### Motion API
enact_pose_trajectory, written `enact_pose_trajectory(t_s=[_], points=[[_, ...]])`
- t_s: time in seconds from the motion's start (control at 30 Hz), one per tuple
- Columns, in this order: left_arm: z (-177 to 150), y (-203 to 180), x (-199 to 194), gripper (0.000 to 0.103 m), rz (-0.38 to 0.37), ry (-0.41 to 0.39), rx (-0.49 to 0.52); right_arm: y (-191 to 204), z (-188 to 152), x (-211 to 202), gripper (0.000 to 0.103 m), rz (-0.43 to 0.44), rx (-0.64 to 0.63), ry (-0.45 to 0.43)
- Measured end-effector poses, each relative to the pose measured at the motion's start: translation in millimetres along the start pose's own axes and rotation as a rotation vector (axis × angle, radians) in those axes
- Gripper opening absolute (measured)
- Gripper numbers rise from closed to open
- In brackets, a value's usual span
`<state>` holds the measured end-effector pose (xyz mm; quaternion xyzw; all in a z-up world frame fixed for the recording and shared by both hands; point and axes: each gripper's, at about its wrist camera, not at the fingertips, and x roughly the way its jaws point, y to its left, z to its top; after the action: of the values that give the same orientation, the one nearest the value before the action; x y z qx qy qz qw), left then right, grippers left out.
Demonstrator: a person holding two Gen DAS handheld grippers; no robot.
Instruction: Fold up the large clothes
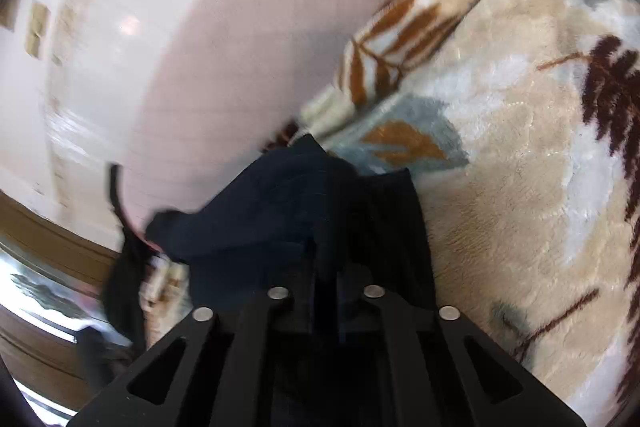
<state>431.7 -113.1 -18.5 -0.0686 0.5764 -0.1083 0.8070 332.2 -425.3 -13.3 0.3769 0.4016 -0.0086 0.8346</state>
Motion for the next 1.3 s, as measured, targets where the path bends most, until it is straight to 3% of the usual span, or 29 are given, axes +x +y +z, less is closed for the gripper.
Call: enact_pose_trajectory(t_s=[0.1,0.17,0.23,0.27,0.37,0.4,0.43,0.47,0.6,0.7,0.77,0.83,0.9,0.97,1.0,1.03,1.13,1.17,1.23,1.3], points=[[-11.8,0.0,-10.7,0.061,0.036,-0.025,0.041,1.1,-8.6,-37.1,0.034,-0.013,-0.03,-0.053],[-21.0,-4.8,-16.5,0.061,0.067,-0.032,0.074,1.3,-22.4,-58.4,0.042,0.015,-0.079,-0.039],[-29.5,-8.7,-22.2,0.061,0.088,-0.041,0.093,1.0,-42.3,-72.1,0.058,0.017,-0.125,-0.002],[-35.0,-11.3,-25.3,0.061,0.1,-0.046,0.103,0.2,-53.2,-76.1,0.059,0.003,-0.141,0.02],[-47.0,-16.4,-30.5,0.061,0.125,-0.042,0.118,-3.4,-85.7,-76.7,0.059,-0.018,-0.18,0.128],[-49.6,-18.3,-32.3,0.061,0.133,-0.039,0.124,-8.2,-95.2,-76.9,0.046,-0.006,-0.192,0.149],[-54.8,-19.9,-36.6,0.061,0.142,-0.041,0.13,-8.0,-101.3,-82.2,0.013,0.01,-0.206,0.145],[-58.4,-20.9,-39.2,0.061,0.147,-0.042,0.133,-5.6,-106.0,-87.7,0.003,0.029,-0.231,0.131],[-79.9,-23.7,-45.3,0.063,0.113,-0.041,0.134,-6.0,-111.5,-110.6,0.002,0.059,-0.293,0.006],[-94.5,-31.8,-40.7,0.066,0.135,-0.029,0.165,-39.4,-113.0,-84.6,0.002,-0.021,-0.191,0.06],[-98.8,-34.5,-45.4,0.066,0.143,-0.032,0.181,-49.4,-114.0,-74.8,0.004,-0.015,-0.137,0.081],[-100.6,-34.4,-52.8,0.066,0.14,-0.041,0.187,-44.0,-110.8,-87.2,0.016,0.012,-0.102,0.034],[-101.0,-33.8,-54.4,0.066,0.131,-0.034,0.176,-37.6,-106.8,-103.7,0.017,0.022,-0.084,-0.044],[-102.8,-33.7,-53.8,0.066,0.128,-0.03,0.169,-28.2,-101.6,-114.1,0.029,0.064,-0.091,-0.11],[-103.8,-34.0,-53.7,0.066,0.129,-0.032,0.168,-24.2,-99.7,-114.6,0.042,0.09,-0.093,-0.107],[-105.2,-34.4,-53.4,0.066,0.131,-0.036,0.17,-19.4,-99.9,-110.6,0.046,0.093,-0.099,-0.085],[-108.2,-33.4,-54.0,0.066,0.125,-0.034,0.175,-11.3,-114.3,-101.3,0.044,0.077,-0.155,-0.031],[-108.1,-32.7,-55.1,0.066,0.12,-0.032,0.177,-10.1,-121.1,-98.3,0.043,0.029,-0.196,-0.014],[-103.2,-28.7,-59.0,0.066,0.096,-0.033,0.169,-8.7,-125.4,-86.0,0.04,-0.164,-0.286,0.043],[-93.5,-24.6,-62.8,0.066,0.076,-0.053,0.148,-3.0,-117.1,-93.5,0.041,-0.171,-0.29,-0.01]])
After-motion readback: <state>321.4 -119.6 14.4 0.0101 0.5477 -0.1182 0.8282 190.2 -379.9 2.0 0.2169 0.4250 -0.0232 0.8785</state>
